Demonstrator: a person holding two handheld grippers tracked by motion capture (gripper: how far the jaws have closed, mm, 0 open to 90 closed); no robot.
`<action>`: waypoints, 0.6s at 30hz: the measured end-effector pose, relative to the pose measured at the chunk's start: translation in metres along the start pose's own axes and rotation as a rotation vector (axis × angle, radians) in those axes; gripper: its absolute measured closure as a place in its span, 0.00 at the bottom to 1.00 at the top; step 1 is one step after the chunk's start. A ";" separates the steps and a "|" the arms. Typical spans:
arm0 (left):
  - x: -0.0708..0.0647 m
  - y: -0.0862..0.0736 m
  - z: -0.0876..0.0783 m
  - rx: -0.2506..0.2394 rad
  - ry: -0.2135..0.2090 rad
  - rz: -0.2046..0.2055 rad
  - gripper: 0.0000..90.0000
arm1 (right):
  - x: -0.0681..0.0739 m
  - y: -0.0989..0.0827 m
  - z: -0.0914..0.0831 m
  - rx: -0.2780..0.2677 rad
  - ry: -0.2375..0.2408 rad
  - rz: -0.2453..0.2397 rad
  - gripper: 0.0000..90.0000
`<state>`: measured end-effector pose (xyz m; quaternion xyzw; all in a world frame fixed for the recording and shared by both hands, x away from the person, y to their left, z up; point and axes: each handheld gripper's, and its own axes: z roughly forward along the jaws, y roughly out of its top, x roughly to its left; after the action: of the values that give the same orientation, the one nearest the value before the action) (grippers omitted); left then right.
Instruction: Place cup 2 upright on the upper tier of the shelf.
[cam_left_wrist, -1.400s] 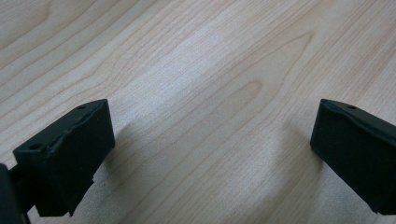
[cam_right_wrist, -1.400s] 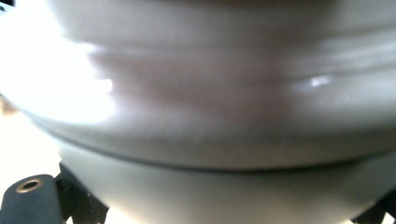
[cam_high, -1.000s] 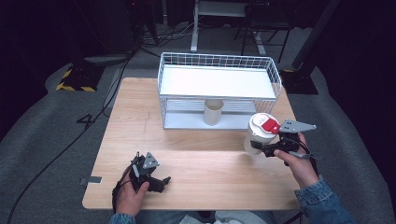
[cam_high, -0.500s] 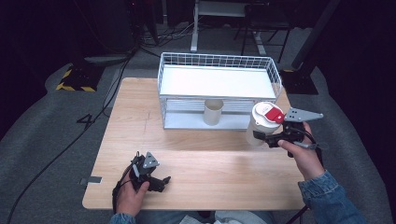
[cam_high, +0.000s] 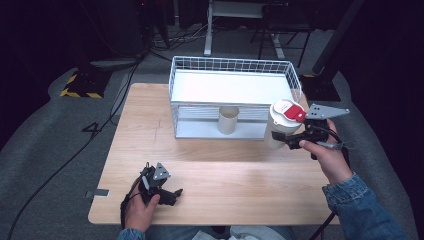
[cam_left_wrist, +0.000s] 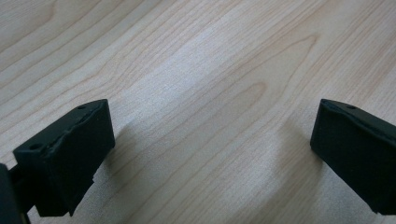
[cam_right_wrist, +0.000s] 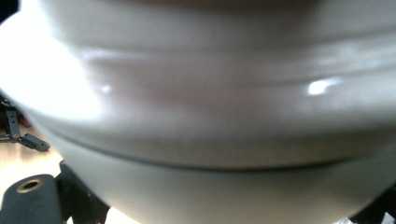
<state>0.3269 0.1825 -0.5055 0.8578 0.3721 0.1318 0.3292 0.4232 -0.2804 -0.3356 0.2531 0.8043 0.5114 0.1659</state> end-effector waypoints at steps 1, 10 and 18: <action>0.000 0.000 0.000 0.000 -0.001 -0.002 0.00 | 0.000 0.002 0.000 0.001 -0.002 -0.003 0.12; 0.000 0.000 0.000 0.000 0.000 0.000 0.00 | -0.002 0.024 -0.002 -0.004 0.002 -0.003 0.12; 0.000 0.000 0.000 0.000 0.000 0.000 0.00 | -0.004 0.042 0.001 -0.016 0.015 -0.005 0.12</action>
<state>0.3269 0.1825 -0.5055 0.8578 0.3720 0.1319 0.3292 0.4369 -0.2672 -0.2978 0.2458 0.8020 0.5192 0.1634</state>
